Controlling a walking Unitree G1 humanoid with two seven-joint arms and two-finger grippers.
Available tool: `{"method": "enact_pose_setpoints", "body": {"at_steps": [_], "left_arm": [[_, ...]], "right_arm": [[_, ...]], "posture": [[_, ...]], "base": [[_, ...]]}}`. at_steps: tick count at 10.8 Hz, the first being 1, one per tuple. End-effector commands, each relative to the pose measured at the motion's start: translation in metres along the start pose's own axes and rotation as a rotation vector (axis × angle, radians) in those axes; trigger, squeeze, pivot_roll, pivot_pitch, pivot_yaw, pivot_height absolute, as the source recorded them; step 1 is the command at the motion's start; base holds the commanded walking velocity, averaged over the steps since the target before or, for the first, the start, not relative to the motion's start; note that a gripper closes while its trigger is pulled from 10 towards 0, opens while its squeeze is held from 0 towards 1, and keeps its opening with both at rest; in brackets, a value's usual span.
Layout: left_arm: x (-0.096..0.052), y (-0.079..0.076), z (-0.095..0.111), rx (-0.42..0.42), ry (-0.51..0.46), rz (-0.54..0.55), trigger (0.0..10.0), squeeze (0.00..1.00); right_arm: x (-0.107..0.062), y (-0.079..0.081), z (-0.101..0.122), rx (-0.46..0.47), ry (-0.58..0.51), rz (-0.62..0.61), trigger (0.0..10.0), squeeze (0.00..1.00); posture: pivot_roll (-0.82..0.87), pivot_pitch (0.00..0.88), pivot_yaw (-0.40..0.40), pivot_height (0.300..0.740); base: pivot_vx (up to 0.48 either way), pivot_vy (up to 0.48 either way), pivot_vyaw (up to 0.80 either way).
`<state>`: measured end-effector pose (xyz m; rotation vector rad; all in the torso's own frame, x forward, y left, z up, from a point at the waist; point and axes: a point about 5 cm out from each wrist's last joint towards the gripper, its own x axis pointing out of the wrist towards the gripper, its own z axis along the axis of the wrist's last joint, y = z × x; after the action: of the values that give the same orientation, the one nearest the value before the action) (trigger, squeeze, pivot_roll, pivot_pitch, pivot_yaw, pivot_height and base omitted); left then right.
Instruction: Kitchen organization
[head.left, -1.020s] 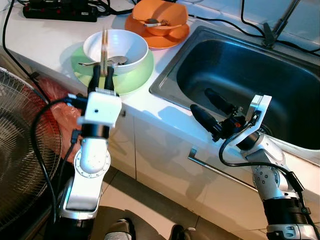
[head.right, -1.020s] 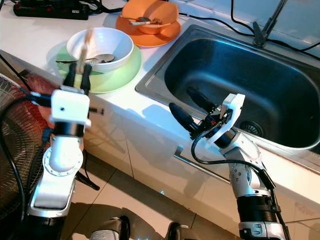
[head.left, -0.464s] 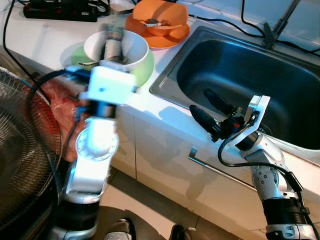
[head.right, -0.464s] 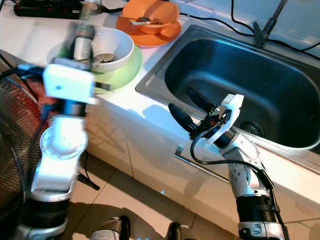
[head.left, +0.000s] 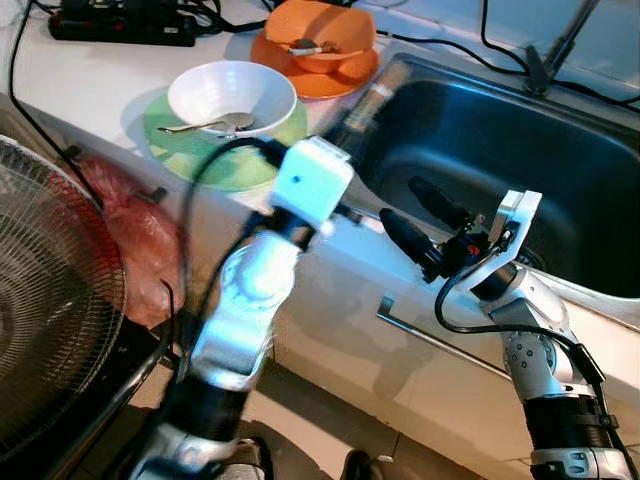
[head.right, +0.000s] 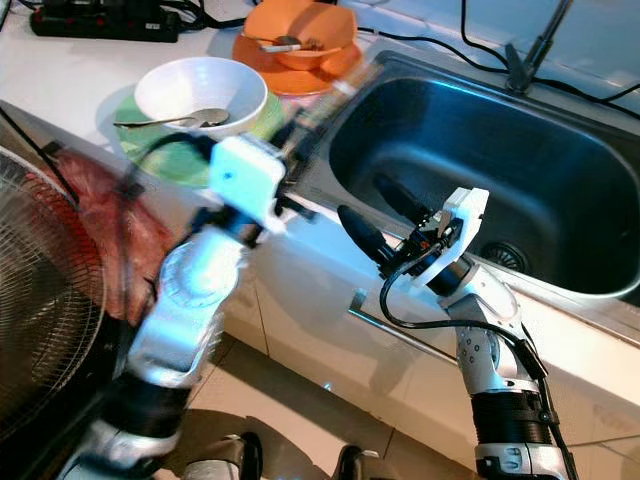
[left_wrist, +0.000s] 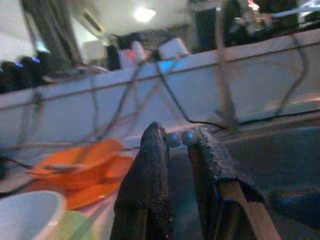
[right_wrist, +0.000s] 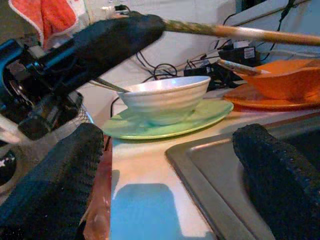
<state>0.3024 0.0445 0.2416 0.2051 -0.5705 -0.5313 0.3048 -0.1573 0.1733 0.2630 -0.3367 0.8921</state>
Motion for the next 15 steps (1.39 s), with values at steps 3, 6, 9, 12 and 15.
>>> {"method": "enact_pose_setpoints", "body": {"at_steps": [3,6,9,12,15], "left_arm": [[0.004,-0.005,-0.008,-0.070,0.031,-0.076,10.0,0.00],[0.004,-0.001,-0.013,-0.086,0.046,-0.078,10.0,0.00],[0.007,0.009,-0.019,-0.118,0.064,-0.045,10.0,0.00],[0.008,0.014,-0.041,-0.222,0.140,-0.028,10.0,0.00],[0.012,0.006,-0.047,-0.285,0.150,-0.055,10.0,0.00]], "right_arm": [[-0.016,-0.012,-0.001,-0.055,0.034,-0.116,10.0,0.00],[-0.024,-0.035,0.002,-0.157,0.064,-0.318,10.0,0.00],[-0.026,-0.035,0.000,-0.168,0.087,-0.302,10.0,0.00],[-0.035,-0.042,0.001,-0.203,0.120,-0.340,10.0,0.00],[-0.043,-0.047,0.002,-0.229,0.146,-0.373,10.0,0.00]], "posture": [[0.09,0.138,-0.024,0.740],[0.08,0.140,-0.021,0.740],[0.09,0.151,-0.028,0.740],[0.08,0.157,-0.031,0.740],[0.07,0.161,-0.032,0.740]], "base": [[0.000,0.000,0.00],[0.000,0.000,0.00],[0.000,0.000,0.00],[0.000,0.000,0.00],[0.000,0.000,0.00]]}}
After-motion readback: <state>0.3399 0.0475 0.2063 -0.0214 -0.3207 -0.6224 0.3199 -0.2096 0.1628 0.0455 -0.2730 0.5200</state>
